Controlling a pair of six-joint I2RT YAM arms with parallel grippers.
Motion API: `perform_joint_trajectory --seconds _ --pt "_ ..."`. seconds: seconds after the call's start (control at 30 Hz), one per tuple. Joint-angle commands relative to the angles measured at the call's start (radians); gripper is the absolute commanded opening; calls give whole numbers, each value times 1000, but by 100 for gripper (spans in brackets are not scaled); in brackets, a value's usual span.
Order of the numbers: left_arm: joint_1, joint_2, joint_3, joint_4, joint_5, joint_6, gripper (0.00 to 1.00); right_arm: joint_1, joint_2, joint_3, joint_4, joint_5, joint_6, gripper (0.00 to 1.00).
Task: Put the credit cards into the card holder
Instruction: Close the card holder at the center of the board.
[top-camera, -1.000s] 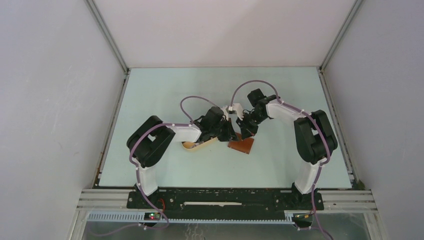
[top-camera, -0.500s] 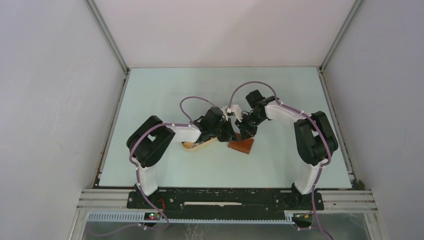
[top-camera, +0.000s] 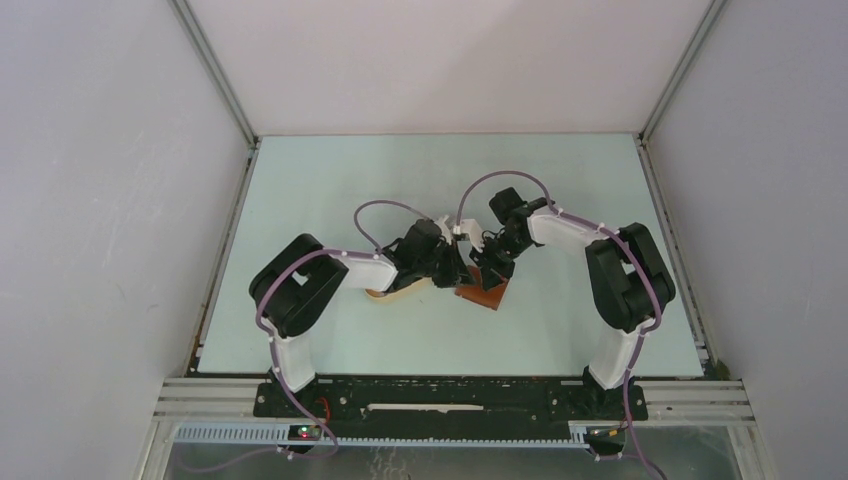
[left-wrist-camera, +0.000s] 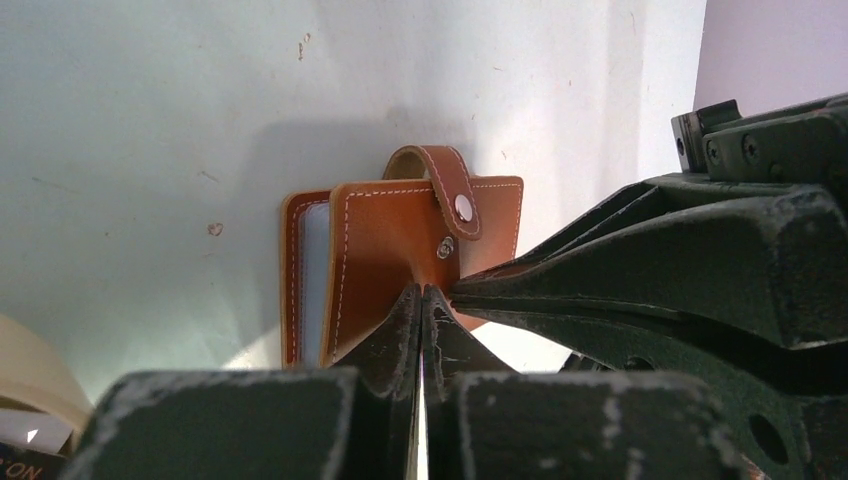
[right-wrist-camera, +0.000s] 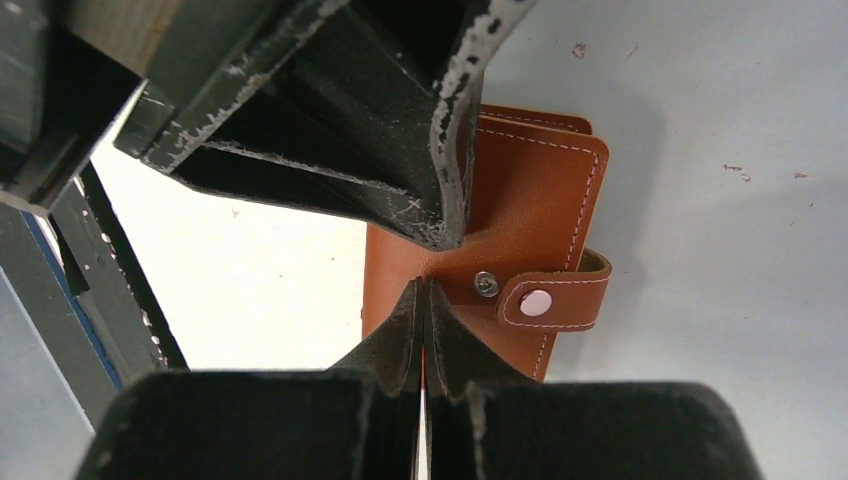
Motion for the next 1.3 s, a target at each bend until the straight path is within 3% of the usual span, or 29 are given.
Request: perform_joint_trajectory --seconds 0.0,0.27,0.5,0.53,0.57,0.6,0.63,0.67,0.73,0.8,0.83,0.93,1.0,1.07,1.27 --pt "5 -60 -30 9 -13 -16 2 -2 -28 -20 -29 -19 1 0" --pt "6 -95 -34 6 -21 -8 3 -158 -167 44 -192 -365 -103 28" --pt "5 -181 -32 -17 -68 60 4 -226 -347 46 -33 -288 -12 45" --pt "6 -204 -39 -22 -85 78 4 -228 -390 41 14 -249 1 54" --pt "6 -232 -47 -26 -112 100 5 -231 -411 35 46 -242 -25 68" --pt "6 -260 -58 -33 -139 126 5 -235 -416 33 68 -239 -39 91" --pt "6 -292 -69 -40 -169 150 5 -236 -407 35 100 -223 0 99" --pt "6 -326 -83 -41 -199 183 5 -237 -380 42 115 -224 36 99" --pt "6 -406 -119 -35 -262 251 7 -233 -272 138 -81 -290 -97 99" --pt "7 -492 -164 -26 -319 302 17 -216 -161 247 -255 -306 -173 86" --pt "7 -532 -184 -22 -355 316 28 -206 -136 243 -279 -299 -190 84" --pt "14 -597 -238 7 -401 296 78 -169 -165 113 -123 -205 -168 83" --pt "38 -574 -256 43 -322 254 87 -140 -172 72 -45 -128 -137 83" --pt "53 -519 -245 60 -236 217 81 -118 -157 71 -29 -80 -114 81" --pt "53 -284 -132 104 -31 114 24 -74 -90 77 22 38 -19 75"
